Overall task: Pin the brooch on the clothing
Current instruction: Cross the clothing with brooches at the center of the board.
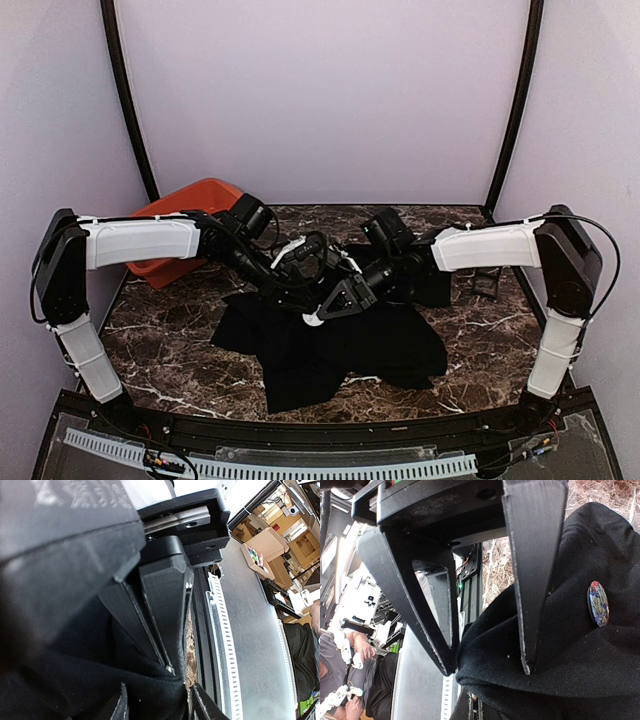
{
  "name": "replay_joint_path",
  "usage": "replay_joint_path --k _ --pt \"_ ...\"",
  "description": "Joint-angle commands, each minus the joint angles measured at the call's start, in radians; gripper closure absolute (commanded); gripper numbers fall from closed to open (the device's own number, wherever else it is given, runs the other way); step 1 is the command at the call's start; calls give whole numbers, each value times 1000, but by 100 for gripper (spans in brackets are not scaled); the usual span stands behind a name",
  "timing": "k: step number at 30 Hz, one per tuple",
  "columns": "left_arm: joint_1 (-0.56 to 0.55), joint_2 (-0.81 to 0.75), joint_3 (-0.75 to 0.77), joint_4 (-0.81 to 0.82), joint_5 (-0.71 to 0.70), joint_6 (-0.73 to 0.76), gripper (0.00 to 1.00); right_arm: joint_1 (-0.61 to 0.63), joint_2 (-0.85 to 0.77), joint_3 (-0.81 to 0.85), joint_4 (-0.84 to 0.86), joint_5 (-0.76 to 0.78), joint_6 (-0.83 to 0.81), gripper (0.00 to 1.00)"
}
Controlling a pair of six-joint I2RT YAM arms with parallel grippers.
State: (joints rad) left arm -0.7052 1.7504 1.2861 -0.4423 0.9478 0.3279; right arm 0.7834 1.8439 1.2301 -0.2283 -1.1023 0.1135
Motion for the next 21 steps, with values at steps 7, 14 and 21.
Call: replay_joint_path --k 7,14,21 --pt "-5 12 -13 -6 46 -4 58 0 -14 49 -18 -17 -25 100" --pt "-9 15 -13 -6 39 -7 58 3 -16 58 -27 -18 -28 100" --pt "-15 27 -8 -13 13 -9 61 4 -18 63 -31 -19 -25 100"
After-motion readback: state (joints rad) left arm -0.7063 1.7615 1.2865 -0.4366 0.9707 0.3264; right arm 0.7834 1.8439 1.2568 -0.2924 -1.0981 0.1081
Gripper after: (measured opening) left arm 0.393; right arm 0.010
